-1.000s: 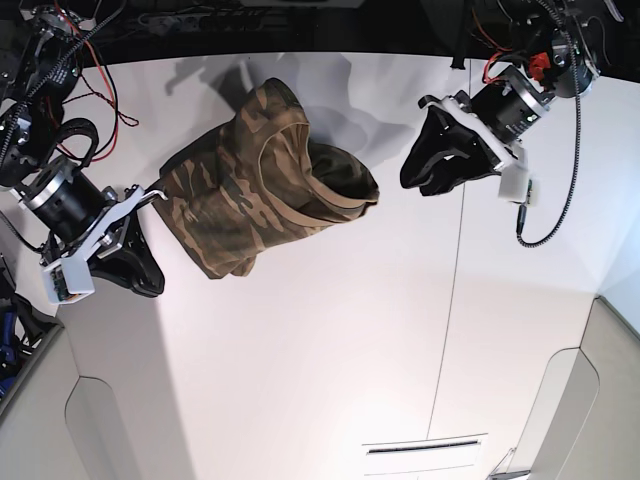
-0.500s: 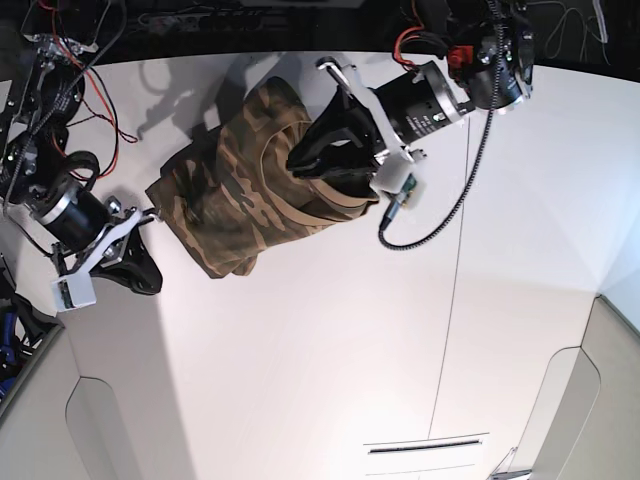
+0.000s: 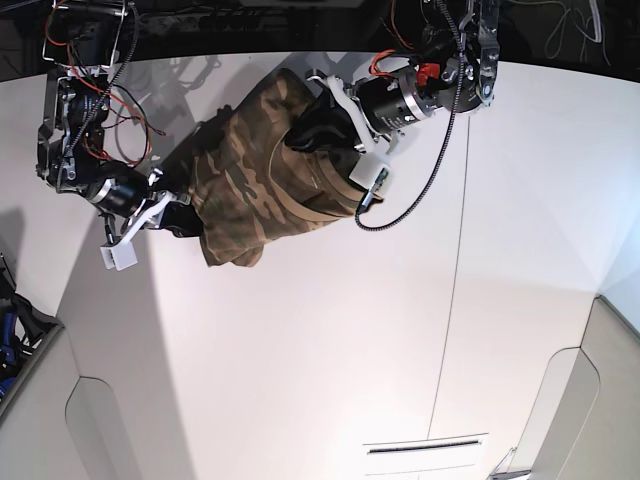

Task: Fold the T-shirt properly
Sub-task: 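Press and tuck the folded bundle edges with both grippers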

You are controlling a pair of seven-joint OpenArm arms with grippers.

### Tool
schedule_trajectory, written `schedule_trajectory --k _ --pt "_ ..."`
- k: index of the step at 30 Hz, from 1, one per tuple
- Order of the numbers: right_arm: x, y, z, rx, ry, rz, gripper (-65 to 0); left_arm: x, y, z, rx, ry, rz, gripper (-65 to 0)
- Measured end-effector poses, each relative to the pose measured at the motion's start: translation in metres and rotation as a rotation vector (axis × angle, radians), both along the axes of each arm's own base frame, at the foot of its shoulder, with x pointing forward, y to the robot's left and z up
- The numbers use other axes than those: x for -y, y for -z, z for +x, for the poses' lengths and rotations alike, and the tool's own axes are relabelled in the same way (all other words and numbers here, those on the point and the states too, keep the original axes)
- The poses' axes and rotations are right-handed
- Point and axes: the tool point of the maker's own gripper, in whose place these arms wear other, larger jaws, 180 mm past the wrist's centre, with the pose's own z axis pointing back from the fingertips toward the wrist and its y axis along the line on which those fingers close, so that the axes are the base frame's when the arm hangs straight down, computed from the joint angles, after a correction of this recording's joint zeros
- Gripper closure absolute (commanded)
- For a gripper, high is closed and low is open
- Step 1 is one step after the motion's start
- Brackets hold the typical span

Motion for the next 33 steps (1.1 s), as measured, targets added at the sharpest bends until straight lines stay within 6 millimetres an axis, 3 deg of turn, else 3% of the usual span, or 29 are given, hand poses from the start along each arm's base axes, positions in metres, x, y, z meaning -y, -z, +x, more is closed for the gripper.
schedule_trajectory --k 6,16,19,23,26,29,33 --pt "-0.008 0.008 -0.003 -0.019 -0.016 0.011 0.0 -0.009 0.022 -0.006 -0.060 -0.004 0.016 -9.7" --pt "-0.007 -0.003 -0.002 0.004 -0.049 -0.031 0.0 -0.015 0.020 -0.005 -0.048 0.004 0.027 -9.7" --pt "-0.005 -0.028 0.001 0.044 -0.066 -0.026 0.0 -0.021 0.004 -0.004 -0.012 0.040 0.042 -9.7" --pt "-0.004 -0.084 0.015 0.204 -0.062 0.000 0.0 -0.019 -0.026 0.000 0.075 0.077 0.062 -9.7" --pt "-0.004 -0.115 0.019 0.305 -0.072 -0.037 0.0 -0.016 -0.051 0.005 0.154 0.082 0.055 -9.7" --pt "-0.006 -0.130 0.020 0.356 -0.085 -0.049 0.0 -0.014 -0.056 0.001 0.161 0.080 0.035 -9.7" --pt "-0.007 -0.129 0.022 0.354 -0.076 -0.038 0.0 -0.014 -0.051 -0.007 0.134 0.084 0.035 -9.6"
